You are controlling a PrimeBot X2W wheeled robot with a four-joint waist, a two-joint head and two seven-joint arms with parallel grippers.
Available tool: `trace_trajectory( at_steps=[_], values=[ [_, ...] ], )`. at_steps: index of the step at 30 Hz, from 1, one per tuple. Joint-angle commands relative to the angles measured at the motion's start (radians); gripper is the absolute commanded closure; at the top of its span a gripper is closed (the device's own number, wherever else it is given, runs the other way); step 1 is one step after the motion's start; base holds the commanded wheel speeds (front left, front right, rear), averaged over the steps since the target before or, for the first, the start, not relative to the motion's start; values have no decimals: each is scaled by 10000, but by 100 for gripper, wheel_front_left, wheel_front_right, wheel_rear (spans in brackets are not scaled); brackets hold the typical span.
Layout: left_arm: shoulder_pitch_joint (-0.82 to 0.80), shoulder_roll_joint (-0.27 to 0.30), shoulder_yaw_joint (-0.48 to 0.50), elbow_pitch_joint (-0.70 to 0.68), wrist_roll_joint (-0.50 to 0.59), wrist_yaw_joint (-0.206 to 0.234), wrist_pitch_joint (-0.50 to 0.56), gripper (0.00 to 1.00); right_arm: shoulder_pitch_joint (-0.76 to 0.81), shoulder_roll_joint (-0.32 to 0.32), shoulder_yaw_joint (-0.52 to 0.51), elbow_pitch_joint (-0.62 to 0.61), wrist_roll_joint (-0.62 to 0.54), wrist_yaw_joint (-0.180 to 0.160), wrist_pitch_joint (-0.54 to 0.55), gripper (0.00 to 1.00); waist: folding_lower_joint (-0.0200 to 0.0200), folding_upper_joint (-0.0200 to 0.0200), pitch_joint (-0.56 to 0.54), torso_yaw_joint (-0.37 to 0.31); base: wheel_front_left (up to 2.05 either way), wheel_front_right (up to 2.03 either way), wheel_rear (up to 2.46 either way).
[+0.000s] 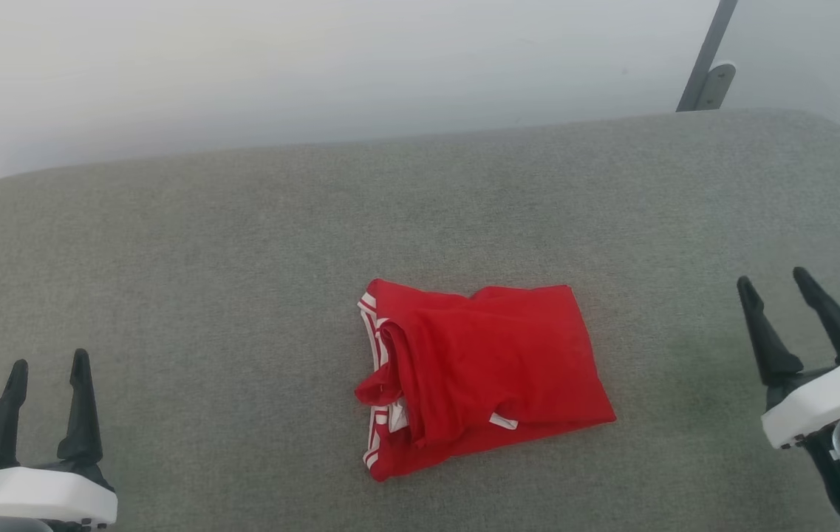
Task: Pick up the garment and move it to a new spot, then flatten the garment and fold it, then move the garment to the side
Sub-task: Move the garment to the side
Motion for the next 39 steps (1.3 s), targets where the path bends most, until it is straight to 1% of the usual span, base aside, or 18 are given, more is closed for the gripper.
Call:
trace_trajectory(
  at_steps=[1, 5, 9, 12, 16, 20, 25, 26, 30, 35, 39],
  values=[
    [68, -6, 62, 33, 50, -14, -42, 0, 62, 43, 122, 75, 162, -1, -47, 0, 0, -1, 1, 40, 0, 0, 0],
    [76, -20, 28, 119, 46, -14, -42, 0, -166, -73, 619, 77, 470, -1, 343, 0, 0, -1, 3, 199, 0, 0, 0],
    [39, -86, -31, 161, -2, -15, -42, 0, -395, -214, 1257, -58, 965, -1, 1148, 0, 0, -1, 44, 456, 0, 0, 0],
    [-3, -153, -106, 179, 20, -15, -42, 0, -688, -389, 1739, -250, 1492, -1, 2005, 0, 0, -1, 118, 700, 0, 0, 0],
    [-119, -274, -240, 214, 50, -15, -42, 0, -1118, -644, 2207, -315, 2337, -4, 3529, 0, 0, -1, 266, 1055, 0, 0, 0],
    [-205, -409, -403, 215, 43, -15, -42, 0, -1511, -991, 2573, -266, 2751, -1, 5163, 0, 0, -1, 432, 1420, 0, 0, 0],
    [-336, -557, -566, 254, 43, -15, -42, 0, -1846, -1271, 2684, -191, 3107, -1, 7216, 0, 0, -1, 734, 1864, 0, 0, 0],
    [-336, -557, -566, 254, 43, -15, -42, 0, -1846, -1271, 2684, -191, 3107, -1, 7216, 0, 0, -1, 734, 1864, 0, 0, 0],
    [-494, -676, -701, 279, 6, -15, -42, 0, -1990, -1367, 2594, -281, 3117, -1, 8661, 0, 0, -1, 1031, 2156, 0, 0, 0],
    [-724, -798, -854, 371, -71, -15, -42, 0, -1948, -1183, 2309, -272, 3042, -1, 10289, 0, 0, -1, 1393, 2423, 0, 0, 0],
    [-902, -897, -944, 435, -49, -15, -42, 0, -1828, -820, 2150, -218, 2776, -1, 11152, 0, 0, -1, 1601, 2548, 0, 0, 0]
  ],
)
